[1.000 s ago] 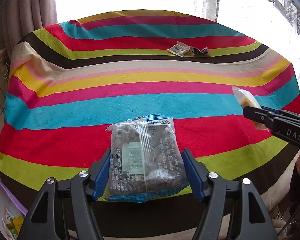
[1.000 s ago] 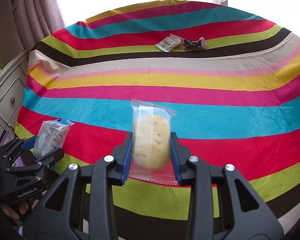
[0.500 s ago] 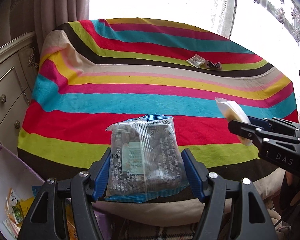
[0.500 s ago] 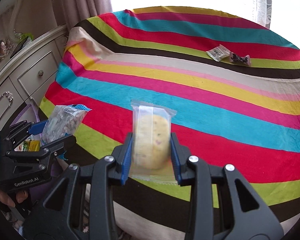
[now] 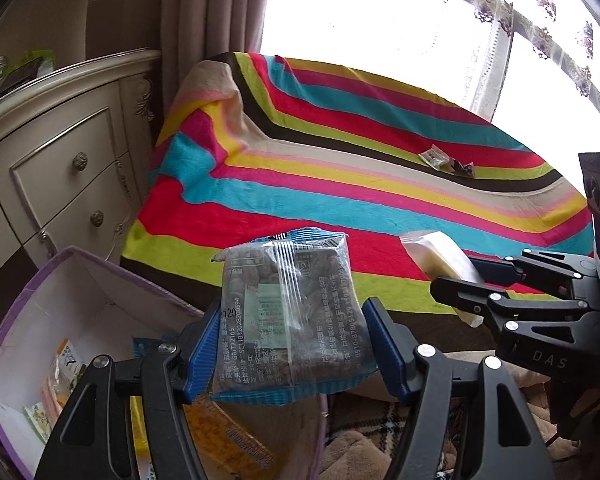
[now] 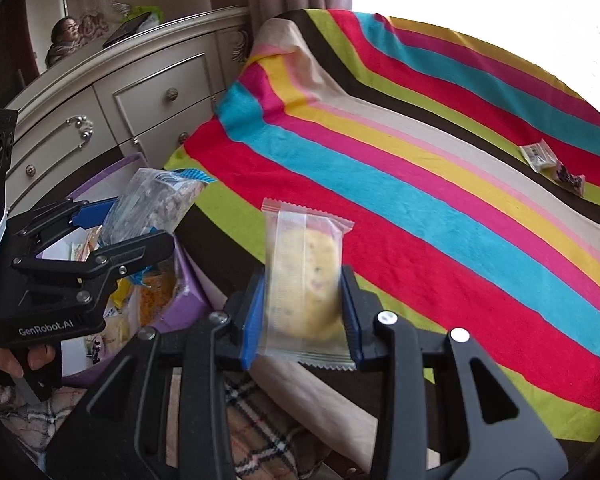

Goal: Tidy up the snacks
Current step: 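Carry the grey nut packet and yellow cake packet over the box, then open both grippers over the box to drop the two packets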

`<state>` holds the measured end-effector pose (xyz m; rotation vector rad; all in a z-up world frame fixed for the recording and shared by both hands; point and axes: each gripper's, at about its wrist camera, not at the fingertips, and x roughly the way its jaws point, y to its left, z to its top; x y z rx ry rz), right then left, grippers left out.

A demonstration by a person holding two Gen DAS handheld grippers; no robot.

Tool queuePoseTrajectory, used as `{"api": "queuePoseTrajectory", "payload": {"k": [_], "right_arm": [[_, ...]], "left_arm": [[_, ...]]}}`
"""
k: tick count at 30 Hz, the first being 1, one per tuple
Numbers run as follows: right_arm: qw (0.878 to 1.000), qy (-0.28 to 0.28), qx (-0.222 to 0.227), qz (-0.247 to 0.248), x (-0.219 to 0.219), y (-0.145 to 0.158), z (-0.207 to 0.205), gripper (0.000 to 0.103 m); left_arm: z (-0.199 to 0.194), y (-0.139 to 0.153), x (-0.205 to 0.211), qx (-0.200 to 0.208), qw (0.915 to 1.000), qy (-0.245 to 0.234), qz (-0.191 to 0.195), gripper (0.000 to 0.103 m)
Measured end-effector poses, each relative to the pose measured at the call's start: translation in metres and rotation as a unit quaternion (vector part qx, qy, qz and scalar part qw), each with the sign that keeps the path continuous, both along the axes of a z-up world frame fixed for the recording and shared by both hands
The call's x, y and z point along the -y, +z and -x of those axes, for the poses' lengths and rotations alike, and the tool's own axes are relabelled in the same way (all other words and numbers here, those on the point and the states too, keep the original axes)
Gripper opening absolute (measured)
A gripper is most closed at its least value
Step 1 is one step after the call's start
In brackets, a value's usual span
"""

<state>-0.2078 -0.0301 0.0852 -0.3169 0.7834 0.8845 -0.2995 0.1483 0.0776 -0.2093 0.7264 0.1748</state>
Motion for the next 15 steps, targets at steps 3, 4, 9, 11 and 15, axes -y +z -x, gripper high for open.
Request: {"api": "queuePoseTrajectory", "payload": {"k": [3, 4, 9, 11, 15], "right_arm": [[0.999, 0.038, -0.002, 0.001, -0.023, 0.004, 0.014, 0.039], [0.999, 0.051, -0.001, 0.003, -0.031, 0.005, 0.019, 0.039], [0.992, 0.121, 0.014, 0.025, -0.073, 0.004, 0.051, 0.039], [0.988, 0.148, 0.021, 0.032, -0.087, 0.003, 0.064, 0.039], [0.979, 0.195, 0.030, 0.043, -0.111, 0.001, 0.087, 0.039]], "left_arm": [[0.016, 0.004, -0.018, 0.005, 0.9996, 0.026, 0.003, 0.068], [0.021, 0.006, -0.024, 0.007, 0.9994, 0.035, 0.001, 0.068], [0.045, 0.009, -0.052, 0.012, 0.9969, 0.078, 0.001, 0.068], [0.053, 0.008, -0.062, 0.012, 0.9954, 0.095, 0.003, 0.068], [0.070, 0.003, -0.080, 0.006, 0.9913, 0.131, 0.001, 0.068]]}}
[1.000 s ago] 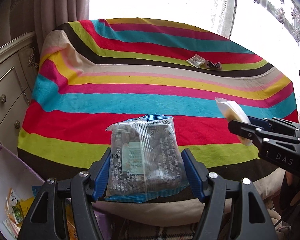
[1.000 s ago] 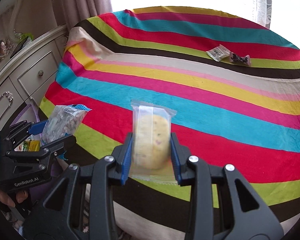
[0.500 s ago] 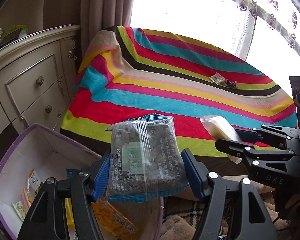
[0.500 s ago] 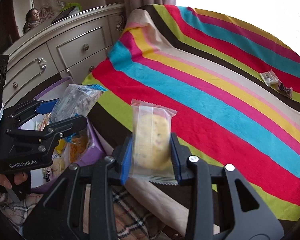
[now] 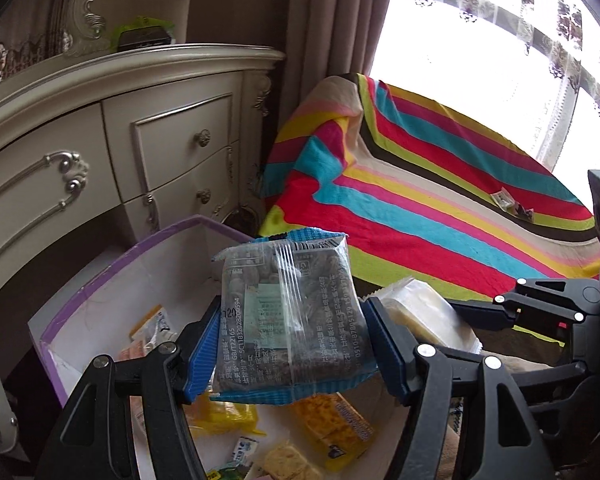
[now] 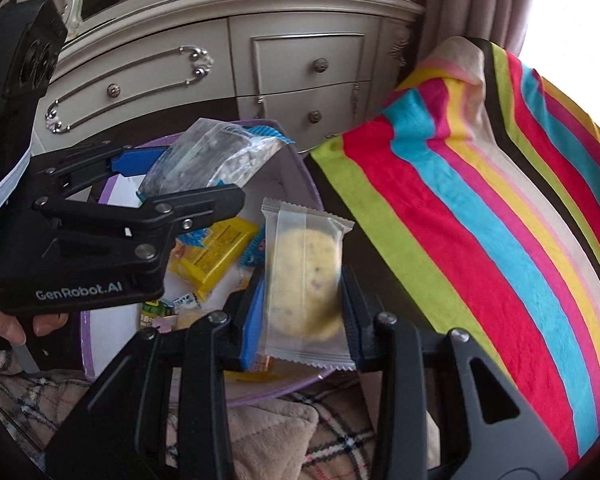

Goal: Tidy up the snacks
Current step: 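Open both grippers over the box to drop the two packets, then grasp the cream nut packet with left while right grasps pink chocolate candy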

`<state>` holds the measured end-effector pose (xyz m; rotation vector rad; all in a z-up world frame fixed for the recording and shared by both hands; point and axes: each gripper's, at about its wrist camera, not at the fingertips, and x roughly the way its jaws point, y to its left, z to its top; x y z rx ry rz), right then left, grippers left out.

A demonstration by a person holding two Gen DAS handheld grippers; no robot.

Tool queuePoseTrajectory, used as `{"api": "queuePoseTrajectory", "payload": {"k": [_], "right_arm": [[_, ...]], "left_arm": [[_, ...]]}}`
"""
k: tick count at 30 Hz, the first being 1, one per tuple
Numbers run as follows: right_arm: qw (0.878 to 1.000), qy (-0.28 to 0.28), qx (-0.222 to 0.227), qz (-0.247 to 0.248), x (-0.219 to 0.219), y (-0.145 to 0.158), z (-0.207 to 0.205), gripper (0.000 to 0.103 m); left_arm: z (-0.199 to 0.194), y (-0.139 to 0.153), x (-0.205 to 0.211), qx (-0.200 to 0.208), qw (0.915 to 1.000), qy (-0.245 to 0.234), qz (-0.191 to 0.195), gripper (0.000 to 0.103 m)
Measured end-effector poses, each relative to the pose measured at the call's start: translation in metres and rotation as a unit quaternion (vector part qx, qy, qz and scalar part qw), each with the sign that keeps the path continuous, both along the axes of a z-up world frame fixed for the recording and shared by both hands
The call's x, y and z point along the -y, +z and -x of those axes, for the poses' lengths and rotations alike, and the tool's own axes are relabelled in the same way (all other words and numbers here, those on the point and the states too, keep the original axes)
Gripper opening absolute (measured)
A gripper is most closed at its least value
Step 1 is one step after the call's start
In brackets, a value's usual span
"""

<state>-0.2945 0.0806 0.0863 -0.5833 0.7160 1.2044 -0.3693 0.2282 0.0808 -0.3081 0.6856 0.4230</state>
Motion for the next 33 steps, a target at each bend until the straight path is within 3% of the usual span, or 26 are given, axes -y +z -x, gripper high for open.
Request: {"api": "queuePoseTrajectory", "payload": {"k": [7, 13, 16, 17, 19, 24, 26, 29, 33], "right_arm": [[0.997, 0.072, 0.007, 0.009, -0.029, -0.008, 0.035, 0.039], [0.994, 0.110, -0.007, 0.004, -0.032, -0.014, 0.048, 0.039], [0.994, 0.105, -0.020, -0.014, -0.029, -0.013, 0.041, 0.051], [0.995, 0.093, -0.019, -0.023, -0.025, -0.011, 0.035, 0.057], [0.997, 0.061, -0.020, -0.044, -0.019, -0.006, 0.019, 0.064], [0.995, -0.050, -0.007, -0.088, 0.028, 0.010, -0.045, 0.070], [0.989, -0.112, 0.015, -0.094, 0.055, 0.014, -0.074, 0.081], [0.970, -0.224, 0.017, -0.092, 0.103, 0.010, -0.127, 0.085], [0.930, -0.356, -0.022, -0.086, 0.180, -0.010, -0.199, 0.085]], "left_arm": [[0.023, -0.007, -0.030, -0.017, 0.9972, 0.072, -0.009, 0.068], [0.031, -0.004, -0.040, -0.025, 0.9899, 0.129, -0.053, 0.068], [0.036, 0.006, -0.034, -0.011, 0.9814, 0.166, -0.095, 0.077], [0.037, 0.011, -0.030, -0.002, 0.9794, 0.170, -0.108, 0.085], [0.035, 0.022, -0.019, 0.018, 0.9761, 0.168, -0.137, 0.088], [-0.005, 0.038, 0.025, 0.036, 0.9793, 0.069, -0.187, 0.088], [-0.035, 0.036, 0.047, 0.023, 0.9789, 0.018, -0.202, 0.089], [-0.089, 0.027, 0.083, -0.005, 0.9775, -0.058, -0.203, 0.090], [-0.173, 0.008, 0.132, -0.022, 0.9720, -0.150, -0.179, 0.090]]}}
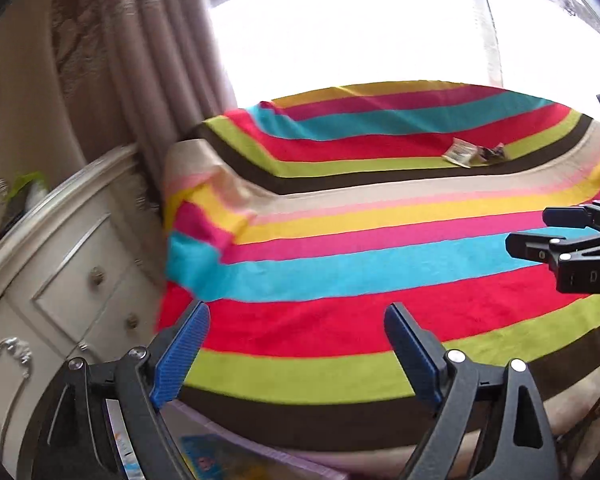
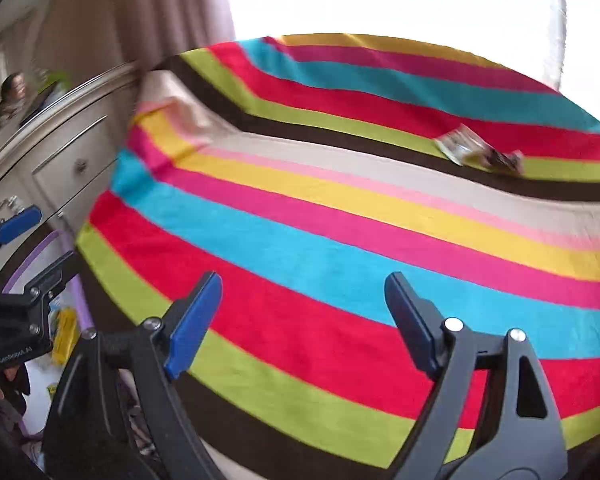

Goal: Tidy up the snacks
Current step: 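Grasp the cream nut packet with left while right grasps pink chocolate candy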

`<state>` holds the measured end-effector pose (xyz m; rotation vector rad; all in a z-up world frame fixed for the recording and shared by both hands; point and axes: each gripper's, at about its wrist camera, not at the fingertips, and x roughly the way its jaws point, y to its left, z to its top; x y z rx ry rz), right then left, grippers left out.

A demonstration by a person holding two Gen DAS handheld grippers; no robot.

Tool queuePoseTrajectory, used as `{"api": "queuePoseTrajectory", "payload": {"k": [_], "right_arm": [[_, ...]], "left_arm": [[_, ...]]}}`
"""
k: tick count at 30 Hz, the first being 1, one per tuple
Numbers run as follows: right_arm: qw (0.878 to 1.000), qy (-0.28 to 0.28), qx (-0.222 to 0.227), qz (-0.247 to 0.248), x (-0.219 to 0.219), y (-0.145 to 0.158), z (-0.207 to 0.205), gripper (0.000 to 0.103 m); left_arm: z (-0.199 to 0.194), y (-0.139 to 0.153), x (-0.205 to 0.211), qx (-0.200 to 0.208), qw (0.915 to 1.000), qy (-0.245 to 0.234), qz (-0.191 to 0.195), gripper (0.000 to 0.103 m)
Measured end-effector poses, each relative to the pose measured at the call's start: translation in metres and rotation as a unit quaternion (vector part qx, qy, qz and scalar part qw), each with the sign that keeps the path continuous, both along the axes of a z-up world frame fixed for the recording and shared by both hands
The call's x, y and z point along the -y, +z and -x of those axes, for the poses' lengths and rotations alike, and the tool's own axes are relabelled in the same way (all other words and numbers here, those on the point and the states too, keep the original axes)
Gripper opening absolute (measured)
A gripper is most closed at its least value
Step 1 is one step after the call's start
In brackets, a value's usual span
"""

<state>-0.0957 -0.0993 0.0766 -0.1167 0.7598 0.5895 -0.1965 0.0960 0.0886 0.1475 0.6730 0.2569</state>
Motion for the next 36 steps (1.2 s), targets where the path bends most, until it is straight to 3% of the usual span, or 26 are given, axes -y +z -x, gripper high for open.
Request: {"api": "queuePoseTrajectory", "payload": {"k": [3, 6, 9, 12, 15, 18, 21, 23, 26, 28, 30, 32, 33, 34, 36], "right_arm": [[0.995, -0.085, -0.041, -0.022, 0.056, -0.016, -0.050, 0.085], [0.983, -0.164, -0.076, -0.040, 0.107, -0.027, -0.098, 0.085], [0.968, -0.219, -0.094, -0.079, 0.144, -0.032, -0.143, 0.085], [0.952, -0.256, -0.111, -0.126, 0.163, -0.036, -0.186, 0.085], [0.940, -0.276, -0.124, -0.159, 0.161, -0.042, -0.225, 0.085], [0.924, -0.299, -0.128, -0.203, 0.151, -0.046, -0.257, 0.084], [0.895, -0.334, -0.154, -0.251, 0.141, -0.060, -0.293, 0.071], [0.875, -0.366, -0.159, -0.273, 0.135, -0.064, -0.310, 0.059], [0.858, -0.399, -0.161, -0.281, 0.128, -0.066, -0.329, 0.048], [0.866, -0.403, -0.163, -0.245, 0.121, -0.064, -0.335, 0.036], [0.880, -0.375, -0.172, -0.235, 0.122, -0.059, -0.329, 0.033], [0.923, -0.319, -0.132, -0.167, 0.120, -0.041, -0.314, 0.030], [0.949, -0.265, -0.119, -0.119, 0.116, -0.033, -0.305, 0.029], [0.967, -0.215, -0.117, -0.076, 0.115, -0.029, -0.295, 0.028], [0.983, -0.143, -0.120, 0.005, 0.122, -0.024, -0.275, 0.027]], "left_arm": [[-0.073, -0.020, 0.038, -0.035, 0.9980, -0.050, 0.013, 0.090], [-0.146, -0.040, 0.067, -0.076, 0.9929, -0.082, 0.039, 0.090], [-0.208, -0.056, 0.082, -0.094, 0.9897, -0.088, 0.062, 0.090], [-0.247, -0.069, 0.083, -0.098, 0.9903, -0.078, 0.060, 0.090], [-0.262, -0.075, 0.064, -0.117, 0.9849, -0.056, 0.115, 0.092], [-0.253, -0.073, 0.045, -0.091, 0.9775, -0.056, 0.182, 0.093], [-0.243, -0.071, 0.029, -0.062, 0.9666, -0.060, 0.241, 0.093], [-0.241, -0.071, 0.025, -0.054, 0.9627, -0.061, 0.258, 0.093], [-0.242, -0.073, 0.028, -0.058, 0.9633, -0.065, 0.254, 0.094], [-0.241, -0.073, 0.027, -0.055, 0.9616, -0.067, 0.260, 0.095], [-0.242, -0.073, 0.025, -0.055, 0.9609, -0.068, 0.263, 0.095], [-0.240, -0.073, 0.025, -0.055, 0.9615, -0.067, 0.261, 0.095], [-0.240, -0.073, 0.025, -0.055, 0.9617, -0.067, 0.260, 0.095], [-0.240, -0.073, 0.026, -0.056, 0.9618, -0.067, 0.259, 0.095], [-0.238, -0.072, 0.025, -0.057, 0.9625, -0.066, 0.257, 0.096]]}}
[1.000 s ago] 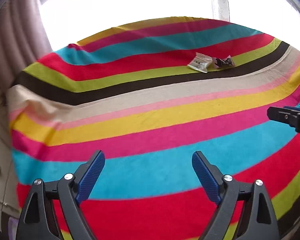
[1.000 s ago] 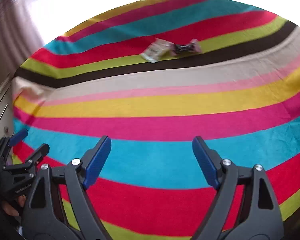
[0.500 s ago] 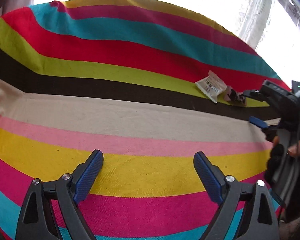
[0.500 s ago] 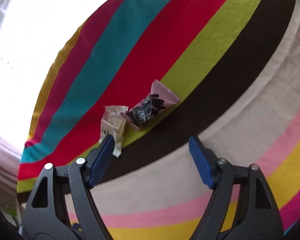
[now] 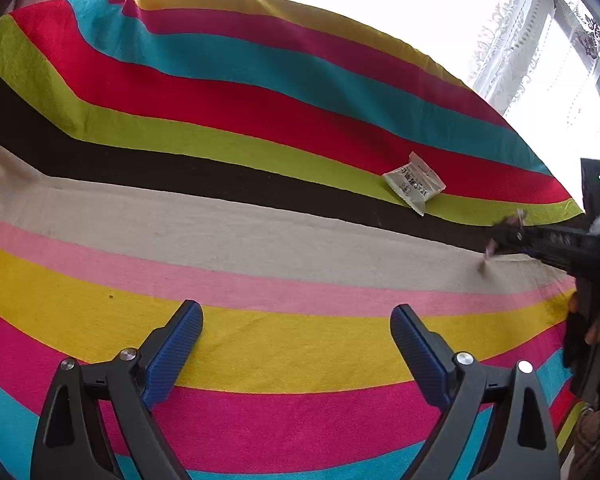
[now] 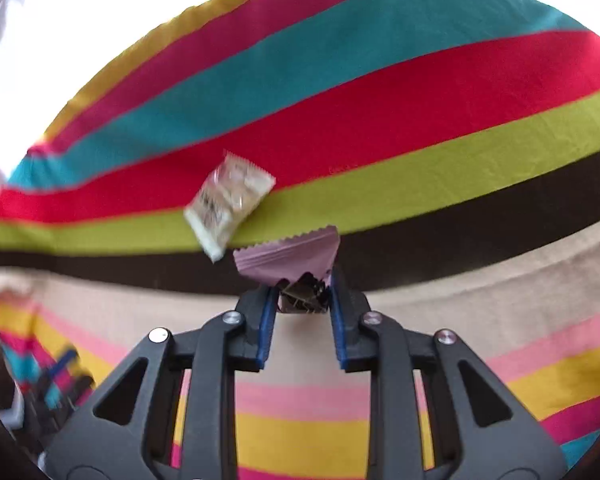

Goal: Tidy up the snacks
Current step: 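Grasp the cream nut packet with left while right grasps pink chocolate candy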

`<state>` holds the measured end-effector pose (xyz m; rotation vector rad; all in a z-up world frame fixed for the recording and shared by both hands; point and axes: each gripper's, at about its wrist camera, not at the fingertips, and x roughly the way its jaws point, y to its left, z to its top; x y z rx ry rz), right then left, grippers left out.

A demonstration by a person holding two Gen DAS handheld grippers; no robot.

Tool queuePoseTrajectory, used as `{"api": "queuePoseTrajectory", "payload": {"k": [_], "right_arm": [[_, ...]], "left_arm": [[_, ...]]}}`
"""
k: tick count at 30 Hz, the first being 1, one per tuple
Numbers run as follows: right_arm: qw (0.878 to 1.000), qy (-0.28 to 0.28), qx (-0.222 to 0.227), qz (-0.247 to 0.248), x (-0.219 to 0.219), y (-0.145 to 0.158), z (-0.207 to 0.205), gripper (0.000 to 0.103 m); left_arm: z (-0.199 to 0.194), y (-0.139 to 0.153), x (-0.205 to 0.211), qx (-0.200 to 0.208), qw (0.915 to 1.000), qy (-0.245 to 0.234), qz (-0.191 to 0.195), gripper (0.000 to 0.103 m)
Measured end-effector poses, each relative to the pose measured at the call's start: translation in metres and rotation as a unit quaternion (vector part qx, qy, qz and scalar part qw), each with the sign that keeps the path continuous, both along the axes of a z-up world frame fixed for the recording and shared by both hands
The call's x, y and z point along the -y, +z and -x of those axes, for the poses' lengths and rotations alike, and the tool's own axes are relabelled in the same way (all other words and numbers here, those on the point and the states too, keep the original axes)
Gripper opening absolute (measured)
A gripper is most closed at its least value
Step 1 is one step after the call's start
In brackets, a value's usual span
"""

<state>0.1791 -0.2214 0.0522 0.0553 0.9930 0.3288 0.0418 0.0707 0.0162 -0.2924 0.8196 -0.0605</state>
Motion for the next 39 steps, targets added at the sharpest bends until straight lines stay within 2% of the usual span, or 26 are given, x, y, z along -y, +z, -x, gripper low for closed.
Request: {"api": "queuePoseTrajectory", "payload": {"k": [2, 6, 10, 12, 14, 16, 18, 20, 21, 22, 23, 24, 27, 29, 32, 36, 39], "right_arm": [[0.999, 0.029, -0.007, 0.036, 0.016, 0.004, 0.012, 0.027], [0.998, 0.036, 0.022, 0.039, 0.027, 0.005, 0.007, 0.028], [0.999, 0.038, 0.030, 0.025, 0.009, -0.014, -0.019, 0.047], [0.999, 0.019, 0.019, 0.025, 0.006, -0.022, -0.020, 0.051], [0.999, 0.005, 0.031, 0.015, 0.008, -0.027, -0.016, 0.071], [0.999, -0.010, 0.038, 0.020, 0.012, -0.033, -0.013, 0.075], [0.999, -0.003, 0.033, 0.020, 0.010, -0.041, -0.017, 0.077], [0.998, 0.004, 0.048, 0.037, 0.001, -0.045, -0.022, 0.077], [0.997, 0.007, 0.053, 0.047, -0.003, -0.046, -0.024, 0.077], [0.997, 0.010, 0.054, 0.057, -0.007, -0.048, -0.026, 0.070], [0.996, 0.014, 0.059, 0.070, -0.008, -0.048, -0.024, 0.041], [0.995, 0.019, 0.064, 0.079, -0.007, -0.047, -0.021, 0.028], [0.995, 0.023, 0.053, 0.077, 0.005, -0.045, 0.000, 0.027], [0.995, 0.022, 0.052, 0.076, 0.020, -0.046, 0.027, 0.027], [0.997, 0.027, 0.050, 0.061, 0.041, -0.052, 0.068, 0.027], [0.997, 0.022, 0.063, 0.036, 0.049, -0.054, 0.102, 0.028], [0.997, 0.022, 0.068, 0.033, 0.045, -0.053, 0.105, 0.028]], "left_arm": [[-0.001, 0.000, 0.002, -0.003, 1.0000, -0.001, -0.007, 0.096], [-0.003, -0.003, 0.003, -0.003, 1.0000, -0.003, -0.006, 0.098], [-0.003, -0.003, 0.002, -0.003, 1.0000, -0.005, -0.002, 0.098], [-0.002, -0.003, 0.002, -0.003, 1.0000, -0.005, -0.001, 0.098], [-0.002, -0.003, 0.003, -0.005, 0.9999, -0.006, -0.007, 0.099], [-0.005, -0.003, 0.007, -0.010, 0.9998, -0.009, -0.016, 0.101], [-0.005, -0.003, 0.009, -0.013, 0.9996, -0.012, -0.021, 0.103], [-0.005, -0.003, 0.008, -0.012, 0.9997, -0.013, -0.019, 0.103], [-0.005, -0.003, 0.008, -0.012, 0.9997, -0.013, -0.018, 0.103], [-0.005, -0.003, 0.009, -0.014, 0.9996, -0.014, -0.020, 0.103], [-0.006, -0.003, 0.010, -0.016, 0.9995, -0.015, -0.024, 0.103], [-0.007, -0.004, 0.011, -0.018, 0.9993, -0.016, -0.028, 0.103], [-0.008, -0.003, 0.014, -0.022, 0.9989, -0.018, -0.037, 0.103], [-0.012, -0.004, 0.022, -0.035, 0.9973, -0.016, -0.063, 0.103], [-0.039, -0.003, 0.053, -0.054, 0.9920, -0.065, -0.094, 0.103], [-0.095, 0.014, 0.116, -0.017, 0.9779, -0.137, -0.157, 0.103], [-0.147, 0.017, 0.152, -0.009, 0.9619, -0.170, -0.214, 0.103]]}}
